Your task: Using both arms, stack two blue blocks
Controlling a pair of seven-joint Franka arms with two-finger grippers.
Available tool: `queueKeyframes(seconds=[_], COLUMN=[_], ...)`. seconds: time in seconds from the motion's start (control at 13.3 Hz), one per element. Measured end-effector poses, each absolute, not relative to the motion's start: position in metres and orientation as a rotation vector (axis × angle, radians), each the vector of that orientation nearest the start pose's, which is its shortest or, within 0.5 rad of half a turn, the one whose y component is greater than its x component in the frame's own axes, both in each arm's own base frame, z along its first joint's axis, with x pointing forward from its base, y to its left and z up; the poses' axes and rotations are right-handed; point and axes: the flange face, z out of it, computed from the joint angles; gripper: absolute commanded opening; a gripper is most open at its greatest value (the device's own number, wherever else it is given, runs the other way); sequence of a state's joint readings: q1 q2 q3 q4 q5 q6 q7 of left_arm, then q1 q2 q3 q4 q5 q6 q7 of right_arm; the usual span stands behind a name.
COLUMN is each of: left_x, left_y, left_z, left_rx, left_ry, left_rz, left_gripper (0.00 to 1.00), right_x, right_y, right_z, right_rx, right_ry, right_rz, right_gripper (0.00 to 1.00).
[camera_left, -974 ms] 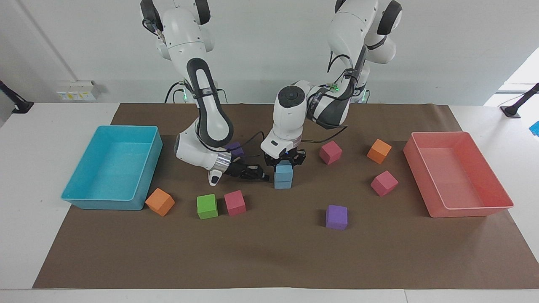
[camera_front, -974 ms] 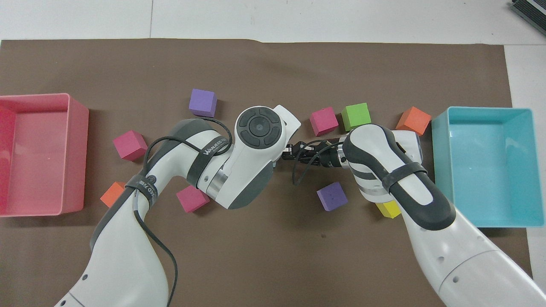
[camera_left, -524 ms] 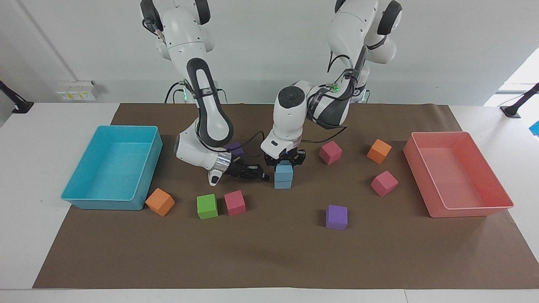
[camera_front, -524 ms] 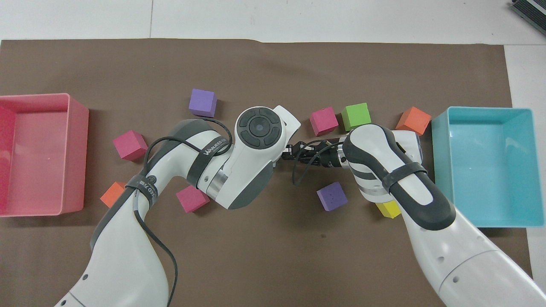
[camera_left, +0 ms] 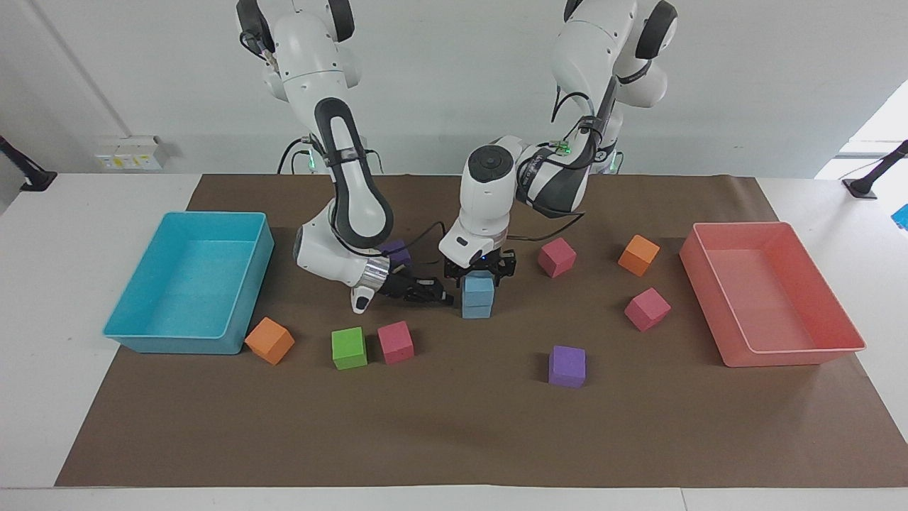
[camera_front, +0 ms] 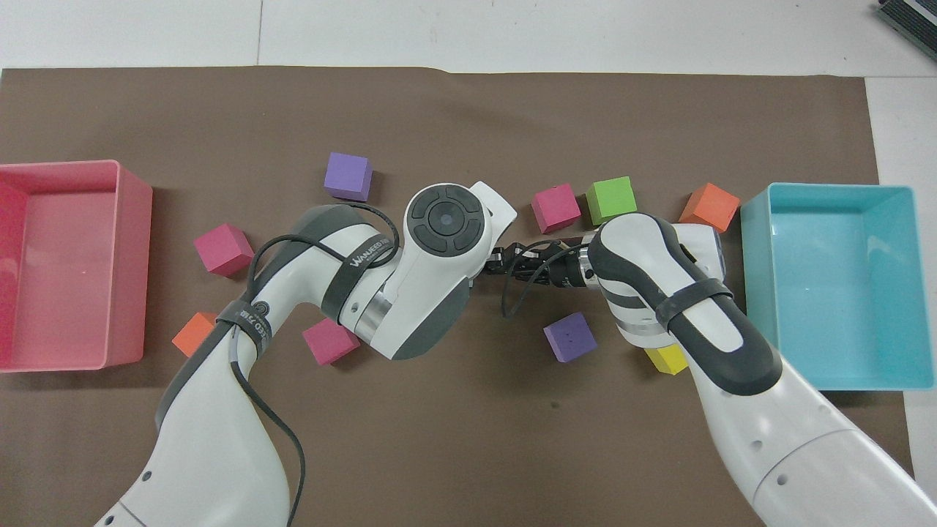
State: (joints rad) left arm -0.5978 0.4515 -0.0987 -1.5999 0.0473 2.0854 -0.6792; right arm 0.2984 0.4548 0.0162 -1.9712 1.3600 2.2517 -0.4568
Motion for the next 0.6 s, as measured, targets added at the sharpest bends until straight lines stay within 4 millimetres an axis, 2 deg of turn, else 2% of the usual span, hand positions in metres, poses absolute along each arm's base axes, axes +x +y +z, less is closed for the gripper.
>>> queueKeyframes(seconds=[0.3,0.6], left_x=[0.531,0.534], left_y=[-0.429,-0.419], left_z=[0.387,0.424], left_rx=[-3.176,-3.198], left_ry=[0.043,0.013], left_rz=[-0.072,-0.146], left_gripper=[1.00,1.00], right_x=[0.574,0.575], right_y=[0.214,0.212], right_z=[0.239,0.239], right_rx=[-2.172,-2.176], right_ry=[0.285,0.248], right_rz=[0.083,0.059], right_gripper=[0.00,0.00])
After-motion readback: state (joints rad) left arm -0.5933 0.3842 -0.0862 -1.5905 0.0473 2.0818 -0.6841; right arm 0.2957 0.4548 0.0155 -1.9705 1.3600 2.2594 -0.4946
